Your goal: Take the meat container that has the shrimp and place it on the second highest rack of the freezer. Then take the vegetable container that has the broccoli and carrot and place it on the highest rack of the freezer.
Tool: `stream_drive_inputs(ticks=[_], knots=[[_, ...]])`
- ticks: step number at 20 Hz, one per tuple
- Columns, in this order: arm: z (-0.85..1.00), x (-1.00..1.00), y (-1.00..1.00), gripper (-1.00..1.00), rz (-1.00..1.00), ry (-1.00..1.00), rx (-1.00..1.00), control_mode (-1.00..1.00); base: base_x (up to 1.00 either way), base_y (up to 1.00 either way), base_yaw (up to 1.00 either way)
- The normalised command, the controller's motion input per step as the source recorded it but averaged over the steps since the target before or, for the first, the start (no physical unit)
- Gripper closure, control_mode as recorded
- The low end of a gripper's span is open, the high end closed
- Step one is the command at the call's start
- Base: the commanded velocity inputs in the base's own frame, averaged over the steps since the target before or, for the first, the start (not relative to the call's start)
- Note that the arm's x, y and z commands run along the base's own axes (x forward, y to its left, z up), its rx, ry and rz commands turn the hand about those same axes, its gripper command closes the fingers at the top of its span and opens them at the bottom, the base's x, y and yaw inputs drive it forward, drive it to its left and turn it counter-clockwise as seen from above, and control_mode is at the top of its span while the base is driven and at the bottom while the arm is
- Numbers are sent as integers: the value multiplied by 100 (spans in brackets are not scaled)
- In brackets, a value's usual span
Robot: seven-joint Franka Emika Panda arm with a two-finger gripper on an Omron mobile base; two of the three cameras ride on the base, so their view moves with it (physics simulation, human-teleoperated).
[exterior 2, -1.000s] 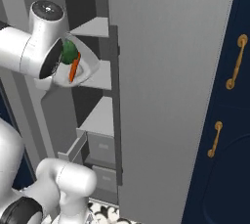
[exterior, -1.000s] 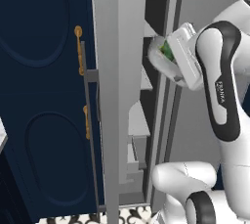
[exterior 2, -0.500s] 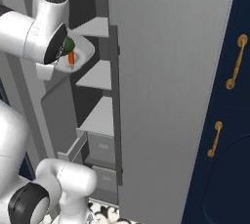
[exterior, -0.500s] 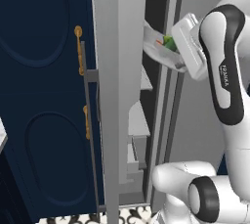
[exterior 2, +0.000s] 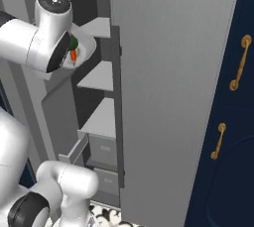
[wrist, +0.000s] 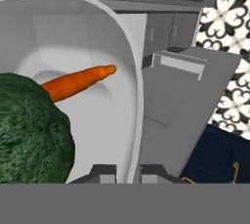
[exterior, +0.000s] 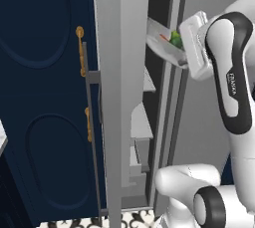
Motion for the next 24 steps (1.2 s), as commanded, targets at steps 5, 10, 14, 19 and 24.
stream_drive_inputs(ticks=[5, 10, 14, 19, 24], knots=[[0, 39, 0, 100, -7, -3, 22, -100, 0, 0, 0], [0, 52, 0, 100, -8, -2, 18, -100, 0, 0, 0], [18, 22, 8, 100, -1, -2, 19, -100, 0, 0, 0], [39, 1, 6, 100, 0, 0, 24, -100, 0, 0, 0], [5, 45, 18, 100, 0, 1, 14, -100, 0, 0, 0]])
